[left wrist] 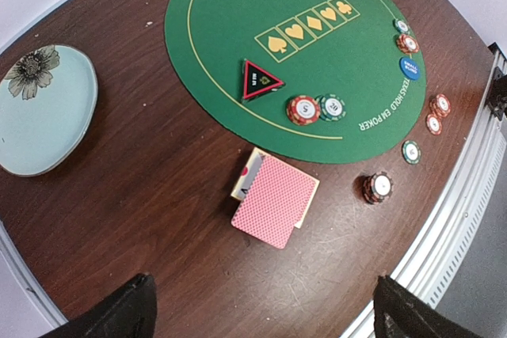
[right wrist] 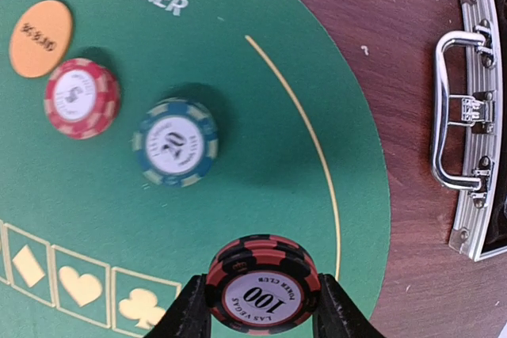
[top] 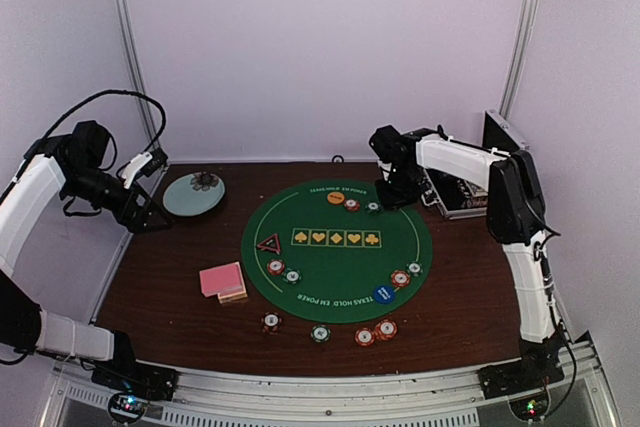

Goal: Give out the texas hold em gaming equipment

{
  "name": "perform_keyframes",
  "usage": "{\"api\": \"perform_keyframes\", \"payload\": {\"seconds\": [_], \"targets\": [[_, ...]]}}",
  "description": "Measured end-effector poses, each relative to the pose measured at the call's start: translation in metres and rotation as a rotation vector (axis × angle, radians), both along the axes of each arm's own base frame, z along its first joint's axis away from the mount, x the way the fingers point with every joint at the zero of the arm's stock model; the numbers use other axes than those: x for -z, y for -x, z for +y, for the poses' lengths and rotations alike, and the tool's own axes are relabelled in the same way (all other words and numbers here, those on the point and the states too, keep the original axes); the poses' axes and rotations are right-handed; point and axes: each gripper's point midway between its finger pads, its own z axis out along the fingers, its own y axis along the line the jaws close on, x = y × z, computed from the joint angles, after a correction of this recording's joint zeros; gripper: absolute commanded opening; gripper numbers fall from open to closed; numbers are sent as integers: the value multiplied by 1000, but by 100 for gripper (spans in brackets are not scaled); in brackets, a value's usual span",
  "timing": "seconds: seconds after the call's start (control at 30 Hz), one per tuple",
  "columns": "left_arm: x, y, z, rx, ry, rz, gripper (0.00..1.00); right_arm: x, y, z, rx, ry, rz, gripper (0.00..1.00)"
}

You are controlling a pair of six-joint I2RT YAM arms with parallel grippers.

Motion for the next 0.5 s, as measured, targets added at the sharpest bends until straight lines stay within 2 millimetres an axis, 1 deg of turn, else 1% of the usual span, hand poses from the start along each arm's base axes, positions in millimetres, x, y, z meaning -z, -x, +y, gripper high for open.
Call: {"api": "perform_keyframes", "payload": {"seconds": [0.2, 0.4, 0.5], "targets": [[2, -1, 0, 0, 1, 9, 98, 19, -8, -11, 21, 4, 26, 30], [-3, -4, 0, 0, 1, -4, 98, 40, -15, -11, 23, -2, 55, 29], [-2, -4, 0, 0, 1, -2, 98, 46, -19, -11, 25, -7, 60, 29]]}}
